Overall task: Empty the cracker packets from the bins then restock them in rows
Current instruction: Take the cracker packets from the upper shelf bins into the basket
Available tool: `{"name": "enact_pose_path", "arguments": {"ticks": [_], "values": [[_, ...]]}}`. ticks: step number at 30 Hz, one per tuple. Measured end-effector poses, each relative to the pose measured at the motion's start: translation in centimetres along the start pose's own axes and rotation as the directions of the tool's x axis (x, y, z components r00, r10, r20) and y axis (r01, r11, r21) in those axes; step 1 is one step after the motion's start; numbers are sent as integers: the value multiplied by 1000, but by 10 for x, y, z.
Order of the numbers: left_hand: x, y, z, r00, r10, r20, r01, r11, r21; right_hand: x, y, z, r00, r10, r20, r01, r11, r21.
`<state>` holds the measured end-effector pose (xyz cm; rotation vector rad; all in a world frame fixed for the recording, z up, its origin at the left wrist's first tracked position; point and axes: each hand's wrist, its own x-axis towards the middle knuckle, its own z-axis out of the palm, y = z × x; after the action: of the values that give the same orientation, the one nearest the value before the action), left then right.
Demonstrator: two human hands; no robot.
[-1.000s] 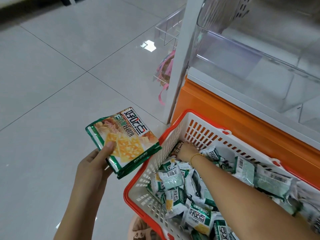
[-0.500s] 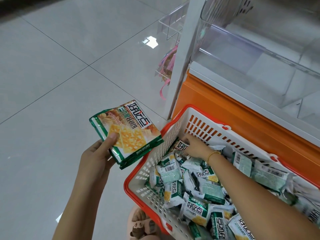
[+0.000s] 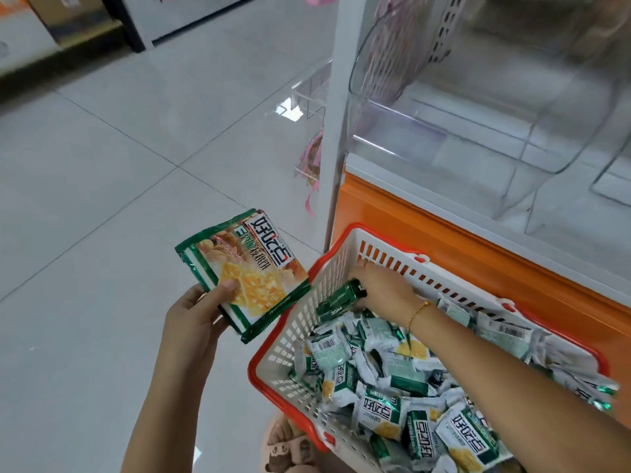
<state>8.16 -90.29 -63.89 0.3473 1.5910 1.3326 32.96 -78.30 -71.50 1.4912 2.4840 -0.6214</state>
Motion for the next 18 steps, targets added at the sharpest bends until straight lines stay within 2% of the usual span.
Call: {"name": "enact_pose_path", "arguments": {"ticks": [5,6,9,11,14,18], "values": [[-11,19,9,998,65,13,-65,998,-22,-58,13,-80,973,-4,-229,59,970,236],[-15,23,12,997,77,29,-76,997,-20,-68,14,-98,971,12,-238,68,943,326],[-25,35,26,991,110,77,-111,994,1,-97,12,-153,963,28,-269,152,768,623],[-33,43,36,985,122,123,-126,992,28,-110,13,-182,973,16,-230,165,650,742],[-46,54,53,966,116,230,-138,987,83,-125,5,-208,997,-43,-68,80,472,878],[-69,71,79,906,11,423,-79,986,144,-130,-9,-221,999,-37,-16,30,421,906]]}}
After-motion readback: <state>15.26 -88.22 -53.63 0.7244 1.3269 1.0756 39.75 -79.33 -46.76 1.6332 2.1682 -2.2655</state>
